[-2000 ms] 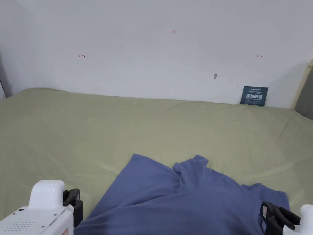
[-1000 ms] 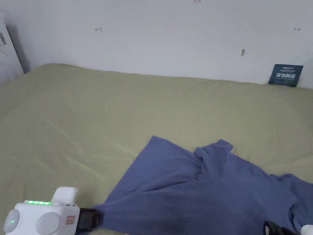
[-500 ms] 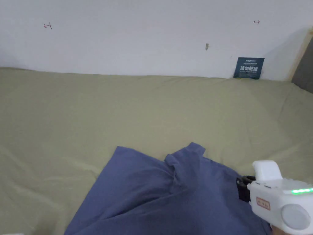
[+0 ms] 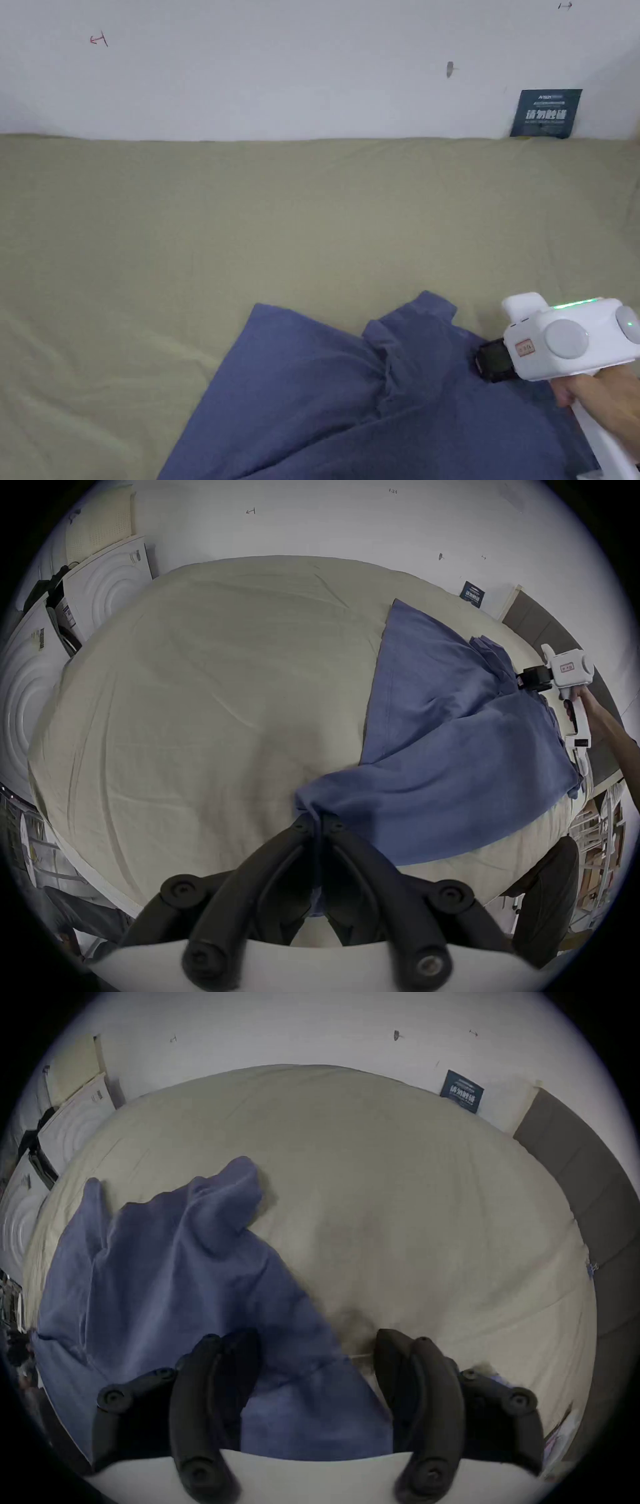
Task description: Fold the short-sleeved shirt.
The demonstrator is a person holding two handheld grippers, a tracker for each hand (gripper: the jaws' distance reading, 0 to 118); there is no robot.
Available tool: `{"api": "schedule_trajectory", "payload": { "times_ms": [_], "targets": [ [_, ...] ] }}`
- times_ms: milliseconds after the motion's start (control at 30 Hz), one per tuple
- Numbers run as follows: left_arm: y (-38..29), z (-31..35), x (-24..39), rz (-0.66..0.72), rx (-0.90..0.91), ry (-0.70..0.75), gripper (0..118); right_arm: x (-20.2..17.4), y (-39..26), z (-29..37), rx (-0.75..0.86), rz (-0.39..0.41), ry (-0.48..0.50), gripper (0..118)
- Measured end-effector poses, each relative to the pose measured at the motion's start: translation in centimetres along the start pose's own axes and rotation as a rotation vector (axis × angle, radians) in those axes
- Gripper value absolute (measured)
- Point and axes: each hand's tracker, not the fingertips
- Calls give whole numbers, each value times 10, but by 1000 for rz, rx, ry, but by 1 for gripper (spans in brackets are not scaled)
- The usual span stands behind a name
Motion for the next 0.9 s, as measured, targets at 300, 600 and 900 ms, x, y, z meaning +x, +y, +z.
{"api": "schedule_trajectory", "payload": {
  "times_ms": [300, 600, 900],
  "targets": [
    [17, 45, 5, 54, 131, -23, 2, -6, 2, 156, 279, 98, 43, 2],
    [108, 163, 37, 16, 441, -55, 2, 25, 5, 385, 664, 104, -54, 2],
    [227, 295, 90, -52, 646, -7, 2, 57, -5, 518, 882, -15, -135, 2]
  ]
}}
